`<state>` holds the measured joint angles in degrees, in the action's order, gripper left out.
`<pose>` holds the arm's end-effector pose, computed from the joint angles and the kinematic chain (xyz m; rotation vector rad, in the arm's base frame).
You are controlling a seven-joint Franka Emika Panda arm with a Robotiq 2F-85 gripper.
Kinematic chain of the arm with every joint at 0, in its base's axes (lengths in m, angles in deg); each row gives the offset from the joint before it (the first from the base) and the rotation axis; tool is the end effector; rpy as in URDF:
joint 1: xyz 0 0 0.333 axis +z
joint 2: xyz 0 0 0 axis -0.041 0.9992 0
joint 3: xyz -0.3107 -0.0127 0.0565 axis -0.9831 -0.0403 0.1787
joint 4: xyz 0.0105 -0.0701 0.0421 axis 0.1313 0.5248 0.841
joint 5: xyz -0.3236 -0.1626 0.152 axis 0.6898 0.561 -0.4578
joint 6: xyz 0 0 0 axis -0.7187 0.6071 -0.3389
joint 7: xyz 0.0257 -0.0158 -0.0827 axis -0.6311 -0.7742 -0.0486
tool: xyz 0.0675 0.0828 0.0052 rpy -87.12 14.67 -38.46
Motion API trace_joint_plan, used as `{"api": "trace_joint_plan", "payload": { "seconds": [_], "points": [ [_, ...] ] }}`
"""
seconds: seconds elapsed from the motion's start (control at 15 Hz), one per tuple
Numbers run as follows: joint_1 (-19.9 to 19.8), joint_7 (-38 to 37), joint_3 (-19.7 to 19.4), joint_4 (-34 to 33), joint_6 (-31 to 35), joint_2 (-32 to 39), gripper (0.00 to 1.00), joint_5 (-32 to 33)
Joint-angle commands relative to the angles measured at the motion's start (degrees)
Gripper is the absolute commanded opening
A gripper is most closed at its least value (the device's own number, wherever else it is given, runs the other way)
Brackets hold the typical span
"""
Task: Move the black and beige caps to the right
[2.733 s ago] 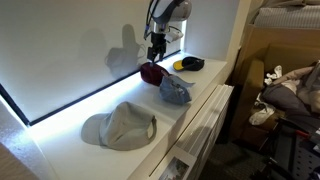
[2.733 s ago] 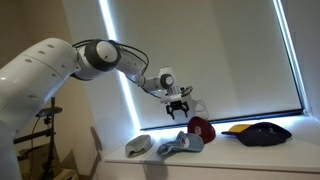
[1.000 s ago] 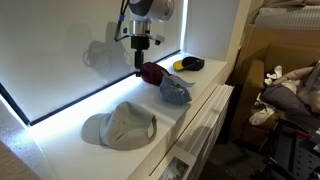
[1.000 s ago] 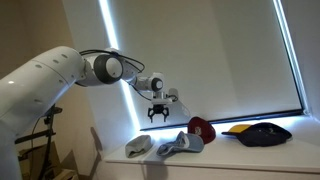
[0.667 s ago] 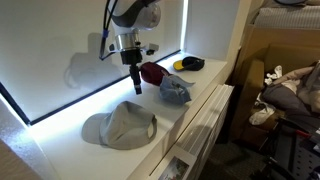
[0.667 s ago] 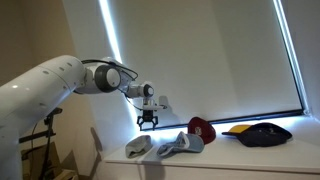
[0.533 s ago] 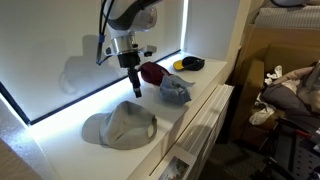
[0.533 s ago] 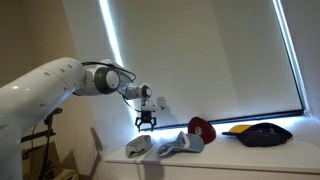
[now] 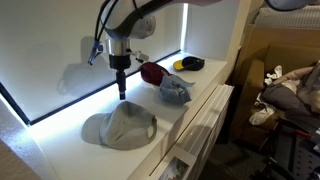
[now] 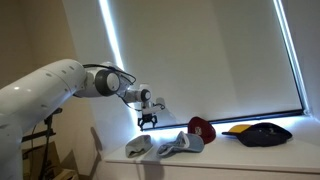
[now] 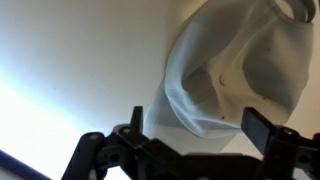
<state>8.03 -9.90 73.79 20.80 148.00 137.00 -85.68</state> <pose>0.7320 0.2676 0.2427 -2.4856 -1.5703 -0.0781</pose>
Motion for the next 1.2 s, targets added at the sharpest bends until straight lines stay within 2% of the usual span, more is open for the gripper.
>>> {"api": "trace_joint_plan", "payload": {
  "seconds": [0.0, 0.2, 0.33, 0.47, 0.53, 0.8, 0.87, 0.93, 1.0, 1.07, 1.13],
  "points": [
    [0.02, 0.86, 0.61, 0.31, 2.35, 0.59, 1.00, -0.20],
    [-0.01, 1.81, 1.46, 0.57, 4.58, 1.54, 1.00, -0.33],
    [-1.19, 5.84, 3.22, -1.19, 0.79, 2.63, 1.00, -1.33],
    [-0.11, 4.57, 1.97, -3.45, -3.46, 3.59, 1.00, -1.67],
    [-0.21, 3.41, 1.99, -0.25, 0.17, 1.92, 1.00, -0.51],
    [-0.13, 3.35, 1.98, -0.36, -0.22, 1.94, 1.00, -0.55],
    [0.03, 2.86, 1.93, -1.20, 0.21, 2.84, 1.00, -0.73],
    [0.24, 4.65, 2.46, -3.27, -1.29, 4.90, 0.91, -0.70],
    [1.40, 5.19, 1.92, -6.05, -3.38, 7.43, 0.98, -1.29],
    [2.04, 5.14, 1.65, -7.10, -4.66, 8.83, 0.95, -1.01],
    [2.63, 5.55, 1.54, -8.27, -5.99, 10.74, 0.99, -0.78]
  ]
}}
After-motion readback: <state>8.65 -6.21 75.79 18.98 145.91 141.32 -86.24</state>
